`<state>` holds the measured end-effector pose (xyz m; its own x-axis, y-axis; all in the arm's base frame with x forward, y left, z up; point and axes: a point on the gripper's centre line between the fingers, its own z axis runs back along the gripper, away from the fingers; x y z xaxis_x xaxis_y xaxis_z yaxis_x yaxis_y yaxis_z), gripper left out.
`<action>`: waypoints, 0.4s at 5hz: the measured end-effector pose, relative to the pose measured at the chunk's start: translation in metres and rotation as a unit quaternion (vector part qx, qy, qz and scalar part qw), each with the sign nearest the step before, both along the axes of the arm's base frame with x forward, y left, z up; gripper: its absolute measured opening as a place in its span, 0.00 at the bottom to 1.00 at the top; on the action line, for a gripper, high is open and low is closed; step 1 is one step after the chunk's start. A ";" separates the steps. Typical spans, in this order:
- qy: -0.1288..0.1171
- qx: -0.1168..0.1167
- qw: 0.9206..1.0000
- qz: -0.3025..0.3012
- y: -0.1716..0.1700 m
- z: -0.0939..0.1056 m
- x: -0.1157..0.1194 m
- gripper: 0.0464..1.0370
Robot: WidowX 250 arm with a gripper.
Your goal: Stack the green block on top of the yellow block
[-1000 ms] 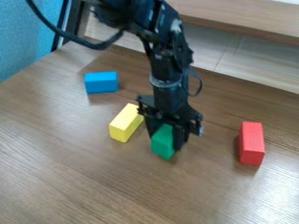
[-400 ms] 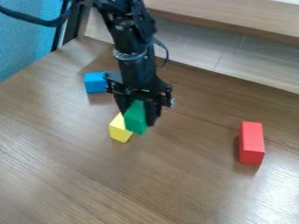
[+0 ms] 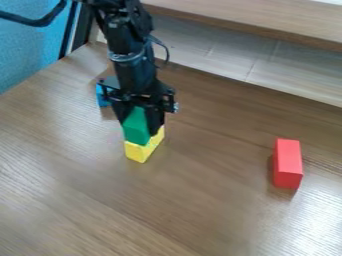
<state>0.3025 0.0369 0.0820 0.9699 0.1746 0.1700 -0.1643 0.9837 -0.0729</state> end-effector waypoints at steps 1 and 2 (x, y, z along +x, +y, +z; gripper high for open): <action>0.000 -0.002 1.000 0.008 0.008 0.000 0.004 0.55; 0.002 -0.004 1.000 0.009 0.010 -0.003 0.006 0.55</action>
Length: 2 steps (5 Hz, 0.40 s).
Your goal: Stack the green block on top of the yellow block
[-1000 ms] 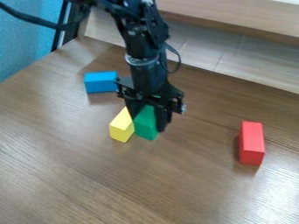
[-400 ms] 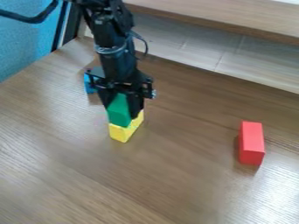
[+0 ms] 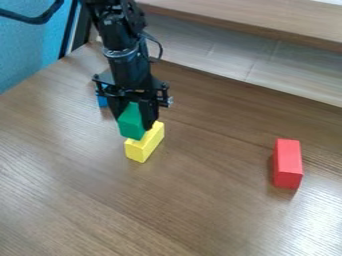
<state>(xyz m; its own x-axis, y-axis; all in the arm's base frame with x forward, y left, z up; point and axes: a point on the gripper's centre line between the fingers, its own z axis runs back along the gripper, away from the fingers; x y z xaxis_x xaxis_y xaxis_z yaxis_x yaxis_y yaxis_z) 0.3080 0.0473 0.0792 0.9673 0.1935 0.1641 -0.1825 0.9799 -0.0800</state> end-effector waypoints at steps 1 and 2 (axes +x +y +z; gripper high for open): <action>0.014 -0.003 1.000 0.003 0.001 -0.013 0.002 0.55; 0.016 -0.004 1.000 0.007 0.002 -0.017 0.006 0.55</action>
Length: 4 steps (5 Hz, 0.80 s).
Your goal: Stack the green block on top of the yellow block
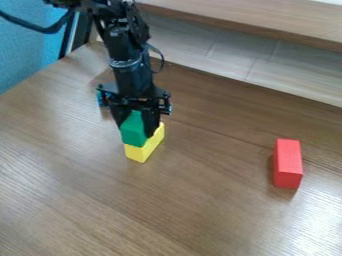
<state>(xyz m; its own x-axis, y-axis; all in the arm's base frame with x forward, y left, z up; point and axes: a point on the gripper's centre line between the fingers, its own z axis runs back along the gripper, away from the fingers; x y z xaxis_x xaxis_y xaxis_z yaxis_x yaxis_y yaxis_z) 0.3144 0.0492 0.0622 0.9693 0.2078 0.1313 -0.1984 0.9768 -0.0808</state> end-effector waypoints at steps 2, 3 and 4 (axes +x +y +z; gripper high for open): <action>0.007 0.007 1.000 -0.010 -0.005 -0.004 0.003 0.91; 0.009 0.003 1.000 -0.016 -0.006 -0.005 0.002 0.97; -0.008 0.003 1.000 -0.012 -0.007 0.009 0.002 0.96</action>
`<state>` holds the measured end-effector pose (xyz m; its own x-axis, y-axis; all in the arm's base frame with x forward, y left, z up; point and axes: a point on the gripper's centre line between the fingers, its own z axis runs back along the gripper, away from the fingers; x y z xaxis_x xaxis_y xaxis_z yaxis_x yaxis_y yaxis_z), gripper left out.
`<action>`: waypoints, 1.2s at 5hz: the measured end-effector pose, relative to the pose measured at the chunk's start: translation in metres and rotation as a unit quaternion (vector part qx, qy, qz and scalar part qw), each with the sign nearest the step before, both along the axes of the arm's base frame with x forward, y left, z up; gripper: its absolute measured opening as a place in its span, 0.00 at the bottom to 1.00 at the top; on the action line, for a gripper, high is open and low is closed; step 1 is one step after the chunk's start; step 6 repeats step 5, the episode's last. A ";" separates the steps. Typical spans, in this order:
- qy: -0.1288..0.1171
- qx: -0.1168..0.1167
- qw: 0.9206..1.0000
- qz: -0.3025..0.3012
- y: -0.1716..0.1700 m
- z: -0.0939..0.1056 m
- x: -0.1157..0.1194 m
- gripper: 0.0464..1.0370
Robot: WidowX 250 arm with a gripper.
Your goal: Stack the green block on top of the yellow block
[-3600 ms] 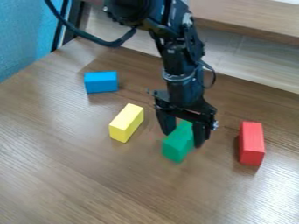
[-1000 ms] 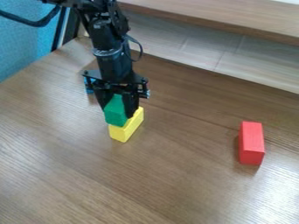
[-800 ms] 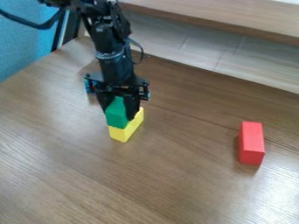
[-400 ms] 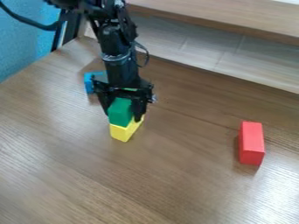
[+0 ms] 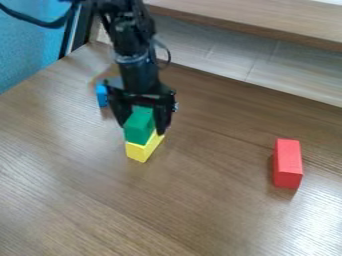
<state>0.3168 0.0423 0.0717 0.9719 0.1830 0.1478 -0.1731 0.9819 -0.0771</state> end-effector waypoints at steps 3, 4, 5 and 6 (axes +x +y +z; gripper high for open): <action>-0.030 0.019 0.999 0.009 0.004 0.040 -0.007 0.96; -0.038 0.027 0.999 -0.006 0.005 0.049 0.000 0.96; -0.039 0.030 0.998 -0.033 -0.001 0.047 0.012 0.96; -0.039 0.030 0.998 -0.033 -0.001 0.047 0.012 0.96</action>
